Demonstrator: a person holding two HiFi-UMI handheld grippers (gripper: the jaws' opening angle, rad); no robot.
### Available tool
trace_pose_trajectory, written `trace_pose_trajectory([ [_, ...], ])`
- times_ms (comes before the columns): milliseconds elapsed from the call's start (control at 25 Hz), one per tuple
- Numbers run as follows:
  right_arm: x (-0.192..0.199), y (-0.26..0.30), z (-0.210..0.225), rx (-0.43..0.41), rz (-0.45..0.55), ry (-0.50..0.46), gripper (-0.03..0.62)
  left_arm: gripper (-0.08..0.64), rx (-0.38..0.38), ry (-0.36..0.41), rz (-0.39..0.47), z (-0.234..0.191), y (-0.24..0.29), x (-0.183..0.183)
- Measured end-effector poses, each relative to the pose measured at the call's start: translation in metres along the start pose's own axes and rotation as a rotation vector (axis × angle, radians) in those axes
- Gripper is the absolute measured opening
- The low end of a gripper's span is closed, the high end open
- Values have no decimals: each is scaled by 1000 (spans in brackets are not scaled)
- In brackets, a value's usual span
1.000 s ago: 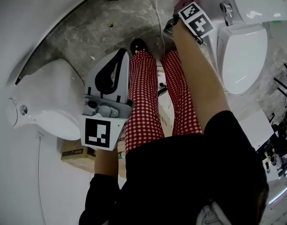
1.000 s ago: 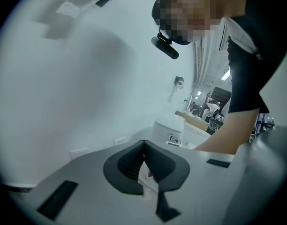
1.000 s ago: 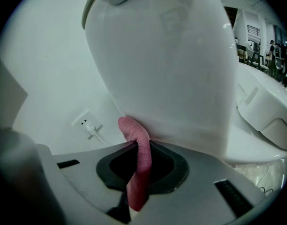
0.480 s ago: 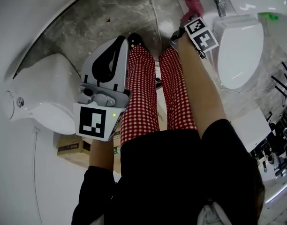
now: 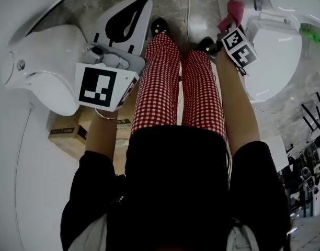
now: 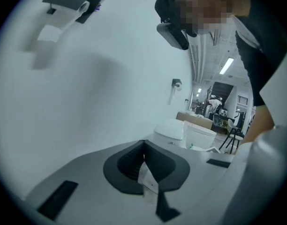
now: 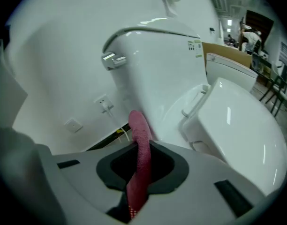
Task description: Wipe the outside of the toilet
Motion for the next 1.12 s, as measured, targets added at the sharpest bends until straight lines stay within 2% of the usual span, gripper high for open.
trace_pose_trajectory([
  [120, -5, -31, -11, -143, 8, -31, 54, 9, 7, 88, -17, 14, 2, -14],
  [200, -16, -56, -21, -248, 59, -40, 55, 9, 32, 120, -27, 26, 2, -20],
  [280, -29, -82, -32, -338, 132, -103, 54, 9, 50, 154, -51, 37, -2, -21],
  [360, -47, -107, -42, -412, 193, -167, 55, 9, 54, 132, -57, 44, -6, -24],
  [440, -64, -131, -53, -492, 235, -190, 55, 9, 72, 93, -44, 52, -12, -31],
  [560, -83, -160, -66, -595, 258, -245, 54, 9, 99, 92, -46, 66, -19, -40],
  [800, -109, -211, -85, -675, 300, -382, 54, 9, 130, 64, -27, 77, -38, -60],
  [1120, -123, -257, -99, -732, 328, -386, 54, 9, 149, 154, -5, 85, -59, -113],
])
Point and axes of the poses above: the fingertips, and each gripper's own axes: y forward along the fingers, z to its right, x out of its underside, the point moved 1 cm from there along -y, backward along the fingers, and after that the axes turned 7 degrees about x, right-handed, at the moved point
